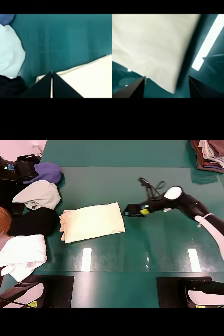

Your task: Fold the shirts.

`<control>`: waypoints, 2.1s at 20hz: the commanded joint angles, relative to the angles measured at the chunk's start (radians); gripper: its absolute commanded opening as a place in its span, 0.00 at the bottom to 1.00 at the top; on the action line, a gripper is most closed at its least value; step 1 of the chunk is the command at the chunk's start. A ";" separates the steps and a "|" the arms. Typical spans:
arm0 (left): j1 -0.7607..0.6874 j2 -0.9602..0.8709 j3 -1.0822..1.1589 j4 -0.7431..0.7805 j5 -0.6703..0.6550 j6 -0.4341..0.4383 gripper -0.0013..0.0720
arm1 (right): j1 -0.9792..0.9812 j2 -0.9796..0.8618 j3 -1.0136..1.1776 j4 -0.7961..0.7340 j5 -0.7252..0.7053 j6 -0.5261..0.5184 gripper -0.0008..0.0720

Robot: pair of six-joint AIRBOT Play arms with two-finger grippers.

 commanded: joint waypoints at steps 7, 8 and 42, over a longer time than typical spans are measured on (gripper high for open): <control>0.000 -0.007 -0.003 -0.039 0.011 0.000 0.05 | 0.009 -0.307 0.189 0.137 0.120 -0.023 0.84; 0.000 -0.007 -0.003 -0.039 0.011 0.000 0.05 | 0.043 -0.349 0.233 0.169 0.129 -0.023 0.81; -0.378 -0.007 -0.003 -0.081 0.137 -0.038 0.05 | -1.328 0.373 -0.252 -0.252 -0.038 0.142 0.03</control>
